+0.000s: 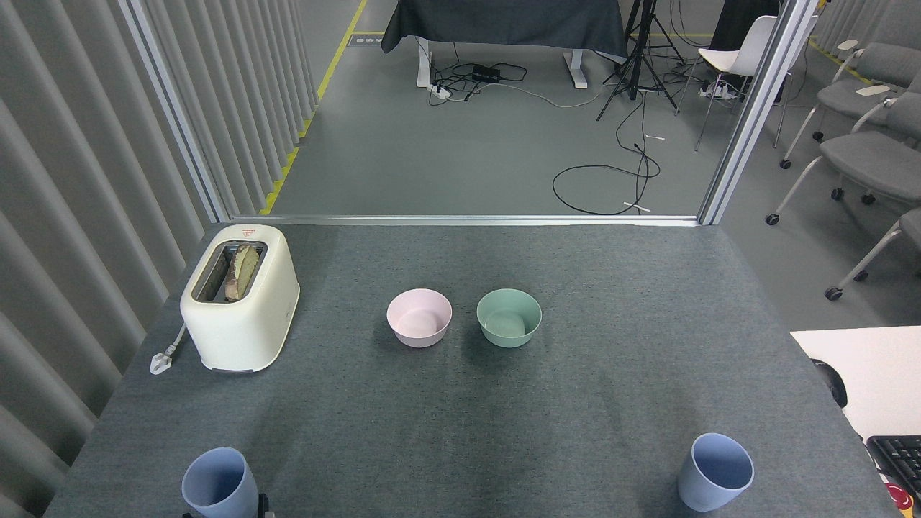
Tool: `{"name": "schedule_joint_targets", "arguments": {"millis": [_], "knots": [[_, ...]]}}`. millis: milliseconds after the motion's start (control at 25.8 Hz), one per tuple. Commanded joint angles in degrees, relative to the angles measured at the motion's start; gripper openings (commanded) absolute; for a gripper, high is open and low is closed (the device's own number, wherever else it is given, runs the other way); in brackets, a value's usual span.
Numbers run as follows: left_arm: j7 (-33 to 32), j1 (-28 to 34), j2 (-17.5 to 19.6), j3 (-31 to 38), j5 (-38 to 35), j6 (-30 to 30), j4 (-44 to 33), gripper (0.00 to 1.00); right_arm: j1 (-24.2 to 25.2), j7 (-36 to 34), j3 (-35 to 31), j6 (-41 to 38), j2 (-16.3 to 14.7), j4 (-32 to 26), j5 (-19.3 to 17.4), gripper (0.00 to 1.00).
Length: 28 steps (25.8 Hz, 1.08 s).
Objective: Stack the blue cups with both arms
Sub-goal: 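Grasp the blue cup nearest the left gripper with the left gripper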
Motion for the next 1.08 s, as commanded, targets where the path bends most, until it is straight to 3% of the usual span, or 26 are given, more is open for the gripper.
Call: {"name": "schedule_joint_targets", "arguments": {"millis": [0, 387, 1045], "knots": [[-0.11, -0.43, 0.05, 0.04, 0.01, 0.03, 0.44, 1.0, 0.08, 0.01, 0.0, -0.02, 0.0, 0.0, 0.0, 1.0], [-0.38, -4.65, 0.05, 0.22, 0.18, 0.12, 4.75, 1.0, -0.01, -0.08, 0.0, -0.02, 0.09, 0.0, 0.0, 1.0], [-0.47, -5.79, 0.05, 0.66, 0.36, 1.0, 6.6, 0.99, -0.01, -0.08, 0.0, -0.02, 0.09, 0.36, 0.0, 1.0]]}}
